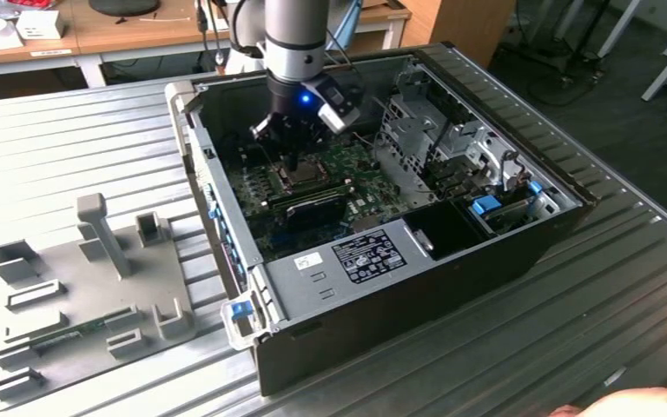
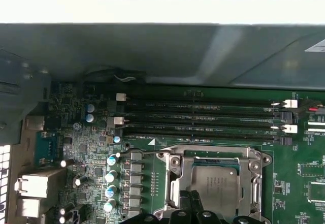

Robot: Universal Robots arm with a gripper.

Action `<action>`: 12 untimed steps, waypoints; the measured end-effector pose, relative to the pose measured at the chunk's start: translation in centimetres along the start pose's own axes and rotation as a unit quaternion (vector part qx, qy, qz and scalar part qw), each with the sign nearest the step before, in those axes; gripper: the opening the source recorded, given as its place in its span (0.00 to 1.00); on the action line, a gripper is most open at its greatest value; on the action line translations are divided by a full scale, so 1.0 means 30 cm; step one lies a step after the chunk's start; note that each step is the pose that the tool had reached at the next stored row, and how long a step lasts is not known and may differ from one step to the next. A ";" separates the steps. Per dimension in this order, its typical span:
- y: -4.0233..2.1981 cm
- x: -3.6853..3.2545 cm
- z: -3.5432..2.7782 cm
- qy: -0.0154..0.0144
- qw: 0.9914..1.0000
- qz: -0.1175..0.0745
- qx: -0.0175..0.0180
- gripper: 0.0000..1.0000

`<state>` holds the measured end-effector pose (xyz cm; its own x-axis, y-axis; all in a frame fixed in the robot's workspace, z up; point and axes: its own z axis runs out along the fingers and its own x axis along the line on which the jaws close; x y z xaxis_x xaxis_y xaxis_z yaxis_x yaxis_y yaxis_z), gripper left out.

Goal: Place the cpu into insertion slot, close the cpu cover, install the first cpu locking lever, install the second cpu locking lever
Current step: 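Close the cpu cover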

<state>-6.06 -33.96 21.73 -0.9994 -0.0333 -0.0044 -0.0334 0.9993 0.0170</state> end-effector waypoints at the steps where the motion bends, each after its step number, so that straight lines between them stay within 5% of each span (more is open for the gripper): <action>1: 0.000 0.001 0.003 0.000 1.000 0.000 0.000 0.11; 12: 0.000 0.010 0.021 0.000 1.000 0.000 0.000 0.11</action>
<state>-6.36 -33.96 21.10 -0.9994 -0.0332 -0.0053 -0.0333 0.9993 0.0169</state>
